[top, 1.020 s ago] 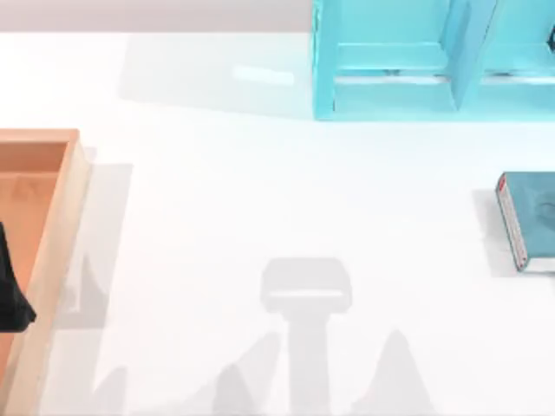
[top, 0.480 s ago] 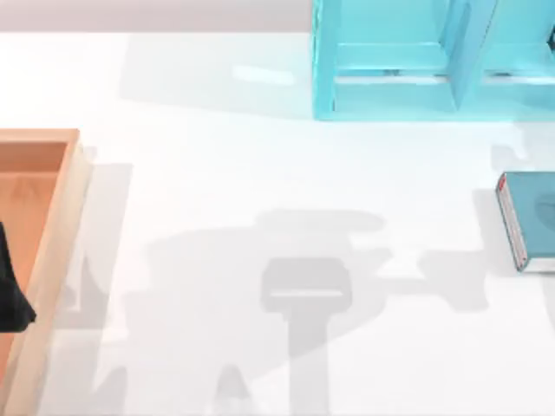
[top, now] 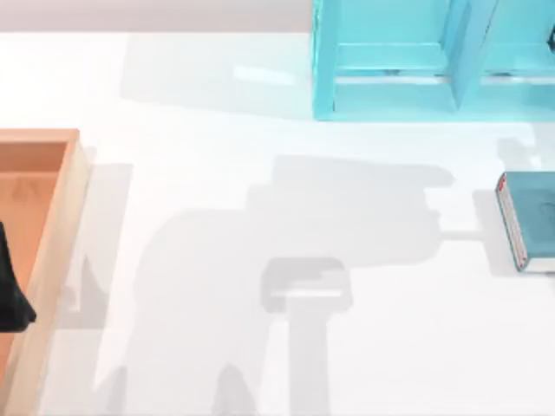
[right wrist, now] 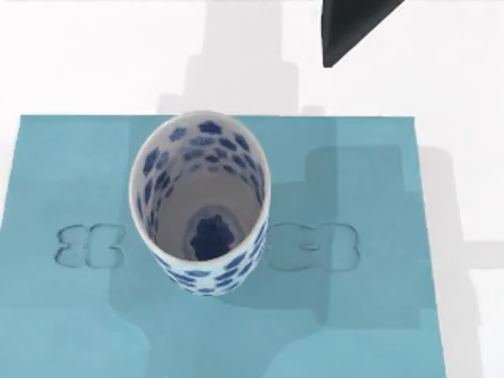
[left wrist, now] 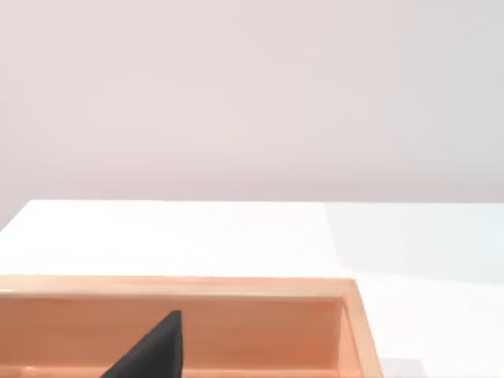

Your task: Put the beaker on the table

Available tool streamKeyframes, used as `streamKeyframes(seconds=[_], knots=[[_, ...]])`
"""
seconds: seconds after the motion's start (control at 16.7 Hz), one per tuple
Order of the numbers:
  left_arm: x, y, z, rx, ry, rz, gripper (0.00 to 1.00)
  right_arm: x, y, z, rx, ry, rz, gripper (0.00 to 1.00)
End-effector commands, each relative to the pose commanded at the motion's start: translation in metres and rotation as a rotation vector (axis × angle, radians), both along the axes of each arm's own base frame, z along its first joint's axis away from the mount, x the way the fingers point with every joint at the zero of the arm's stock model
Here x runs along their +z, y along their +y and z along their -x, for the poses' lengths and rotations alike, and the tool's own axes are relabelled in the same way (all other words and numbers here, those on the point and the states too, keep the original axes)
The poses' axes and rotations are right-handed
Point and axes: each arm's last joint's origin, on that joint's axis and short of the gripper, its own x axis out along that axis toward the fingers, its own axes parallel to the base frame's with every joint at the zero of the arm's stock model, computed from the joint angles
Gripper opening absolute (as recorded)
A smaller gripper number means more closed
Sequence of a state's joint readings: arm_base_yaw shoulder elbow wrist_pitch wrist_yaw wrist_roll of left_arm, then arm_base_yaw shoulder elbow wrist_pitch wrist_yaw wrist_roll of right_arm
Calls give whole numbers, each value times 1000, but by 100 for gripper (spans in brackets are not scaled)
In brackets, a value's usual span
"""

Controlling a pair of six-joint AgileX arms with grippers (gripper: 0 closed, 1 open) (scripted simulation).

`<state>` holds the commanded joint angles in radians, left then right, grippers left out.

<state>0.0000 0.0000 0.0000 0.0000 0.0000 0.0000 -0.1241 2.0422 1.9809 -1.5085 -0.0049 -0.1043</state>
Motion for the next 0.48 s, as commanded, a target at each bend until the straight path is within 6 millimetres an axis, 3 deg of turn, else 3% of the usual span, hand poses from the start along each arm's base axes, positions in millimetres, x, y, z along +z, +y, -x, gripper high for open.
streamKeyframes(seconds=[0.36, 0.48], knots=[[0, 0, 0, 0, 0, 0, 100, -2, 2, -1, 4, 3, -1, 100], [0, 0, 0, 0, 0, 0, 100, -11, 1, -2, 0, 4, -1, 100]])
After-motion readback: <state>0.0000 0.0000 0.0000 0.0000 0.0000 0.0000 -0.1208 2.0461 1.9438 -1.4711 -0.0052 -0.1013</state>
